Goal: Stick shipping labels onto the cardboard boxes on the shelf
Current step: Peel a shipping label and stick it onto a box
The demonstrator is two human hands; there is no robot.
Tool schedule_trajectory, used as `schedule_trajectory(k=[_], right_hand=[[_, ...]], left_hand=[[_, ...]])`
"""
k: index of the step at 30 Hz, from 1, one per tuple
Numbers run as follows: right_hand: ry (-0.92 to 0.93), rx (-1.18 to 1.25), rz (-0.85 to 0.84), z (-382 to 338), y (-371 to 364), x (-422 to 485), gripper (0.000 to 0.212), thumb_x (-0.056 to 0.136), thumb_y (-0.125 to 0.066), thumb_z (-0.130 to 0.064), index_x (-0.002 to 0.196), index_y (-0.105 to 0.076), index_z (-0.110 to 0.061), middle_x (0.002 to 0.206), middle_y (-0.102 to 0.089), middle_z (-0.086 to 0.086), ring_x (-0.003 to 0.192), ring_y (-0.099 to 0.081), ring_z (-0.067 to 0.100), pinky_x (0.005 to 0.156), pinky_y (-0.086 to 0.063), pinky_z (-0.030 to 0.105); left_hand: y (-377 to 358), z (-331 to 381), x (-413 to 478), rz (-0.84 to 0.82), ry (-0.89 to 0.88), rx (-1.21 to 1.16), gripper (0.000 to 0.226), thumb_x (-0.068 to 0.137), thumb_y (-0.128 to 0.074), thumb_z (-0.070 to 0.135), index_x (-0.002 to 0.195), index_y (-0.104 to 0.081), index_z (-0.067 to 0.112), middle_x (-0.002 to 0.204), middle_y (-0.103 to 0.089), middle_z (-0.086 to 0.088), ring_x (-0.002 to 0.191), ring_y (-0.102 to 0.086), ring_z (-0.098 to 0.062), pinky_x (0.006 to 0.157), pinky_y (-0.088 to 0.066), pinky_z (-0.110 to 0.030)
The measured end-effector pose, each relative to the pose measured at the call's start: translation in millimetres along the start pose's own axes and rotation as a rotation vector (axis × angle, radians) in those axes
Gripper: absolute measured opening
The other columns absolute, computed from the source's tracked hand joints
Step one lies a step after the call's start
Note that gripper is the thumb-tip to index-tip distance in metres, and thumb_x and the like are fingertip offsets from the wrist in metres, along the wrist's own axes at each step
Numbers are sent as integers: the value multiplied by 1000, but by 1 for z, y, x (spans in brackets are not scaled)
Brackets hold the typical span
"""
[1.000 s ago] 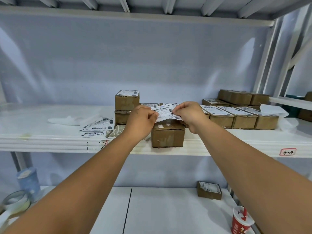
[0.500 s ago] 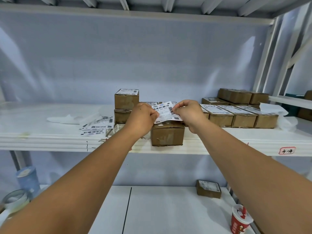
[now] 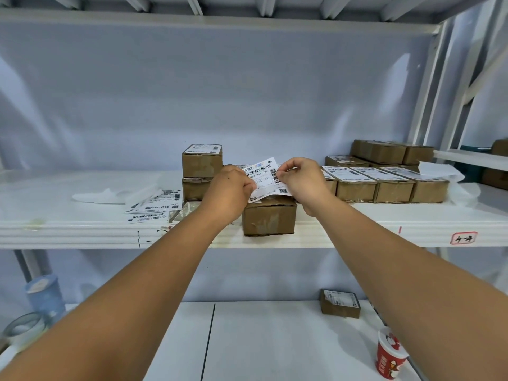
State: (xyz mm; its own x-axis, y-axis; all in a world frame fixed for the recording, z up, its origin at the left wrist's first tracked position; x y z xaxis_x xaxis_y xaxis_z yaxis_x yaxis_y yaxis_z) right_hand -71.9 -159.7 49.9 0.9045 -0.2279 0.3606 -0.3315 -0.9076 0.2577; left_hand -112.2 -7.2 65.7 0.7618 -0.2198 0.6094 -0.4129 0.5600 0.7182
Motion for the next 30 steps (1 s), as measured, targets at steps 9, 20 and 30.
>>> schedule_trajectory(k=[9,20,30], right_hand=[[25,-49,-29,-5,-1,1,18,85,-66,-12,70,-62,-22,85,-65,0,79,-60,21,62,-45,28],[99,-199,-77,-14,2,-6,17,79,-73,-14,74,-60,-24,73,-58,-7,71,-57,12,59,-43,23],[209,-366,-85,-24,1,-13,11,82,-68,-16,83,-61,-24,72,-54,-12,64,-50,0,52,-34,9]], left_hand=[[-2,1,2,-6,-30,29,30,96,-49,18,95,-71,-3,114,-60,-15,120,-40,-18,84,-26,-19],[-10,-4,9,-78,-62,129,27,94,-52,21,79,-65,3,105,-60,-13,115,-46,-19,80,-29,-24],[-9,0,9,-88,-99,159,30,93,-54,18,69,-58,1,85,-57,-12,103,-47,-22,70,-26,-27]])
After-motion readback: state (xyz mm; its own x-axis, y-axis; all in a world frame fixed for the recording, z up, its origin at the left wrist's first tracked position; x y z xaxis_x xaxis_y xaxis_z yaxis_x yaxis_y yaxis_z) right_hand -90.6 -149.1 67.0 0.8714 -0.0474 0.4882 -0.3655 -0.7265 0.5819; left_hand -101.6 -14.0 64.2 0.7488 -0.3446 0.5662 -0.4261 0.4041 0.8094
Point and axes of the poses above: each hand's wrist, its own x-axis towards the middle knuckle, its own y-axis out of the back of the hand, z = x × y, the point moved 9 cm from there along x, towards the middle knuckle
